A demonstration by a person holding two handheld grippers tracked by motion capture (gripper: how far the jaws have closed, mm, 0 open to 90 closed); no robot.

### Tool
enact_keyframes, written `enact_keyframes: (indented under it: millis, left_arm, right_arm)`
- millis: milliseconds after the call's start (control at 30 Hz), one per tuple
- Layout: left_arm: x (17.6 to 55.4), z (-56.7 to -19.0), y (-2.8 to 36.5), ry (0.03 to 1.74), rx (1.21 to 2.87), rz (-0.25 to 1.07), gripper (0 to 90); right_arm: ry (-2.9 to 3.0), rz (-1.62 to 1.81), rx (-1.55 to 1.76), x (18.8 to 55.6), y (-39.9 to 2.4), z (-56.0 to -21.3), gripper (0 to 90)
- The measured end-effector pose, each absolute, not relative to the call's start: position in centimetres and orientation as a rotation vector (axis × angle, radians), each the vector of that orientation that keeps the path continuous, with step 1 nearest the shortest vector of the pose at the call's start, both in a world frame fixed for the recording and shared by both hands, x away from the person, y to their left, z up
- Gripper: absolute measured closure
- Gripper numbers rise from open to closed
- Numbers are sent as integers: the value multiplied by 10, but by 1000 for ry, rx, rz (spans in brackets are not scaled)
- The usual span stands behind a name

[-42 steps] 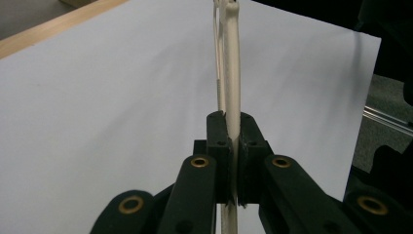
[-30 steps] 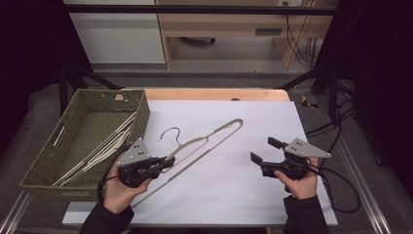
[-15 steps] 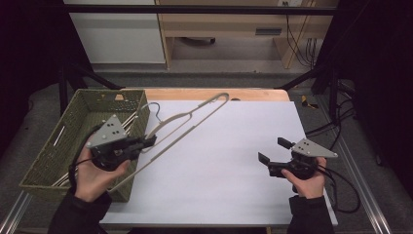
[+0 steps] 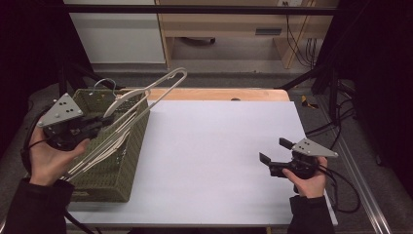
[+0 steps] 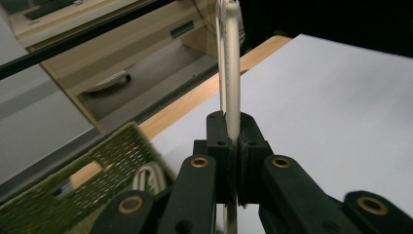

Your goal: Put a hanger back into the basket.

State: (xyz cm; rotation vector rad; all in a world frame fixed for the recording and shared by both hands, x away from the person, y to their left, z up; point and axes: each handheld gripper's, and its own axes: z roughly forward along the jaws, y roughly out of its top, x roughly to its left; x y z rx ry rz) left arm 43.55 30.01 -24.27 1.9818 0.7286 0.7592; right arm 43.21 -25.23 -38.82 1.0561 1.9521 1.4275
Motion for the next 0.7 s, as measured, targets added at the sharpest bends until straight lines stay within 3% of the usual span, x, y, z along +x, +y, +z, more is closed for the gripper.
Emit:
enact_keyframes:
  millis: [700]
  left_arm:
    - [460,-295,390,911,2032,836,863]
  right_arm:
    - [1951,1440,1049,432,-254,-388,105]
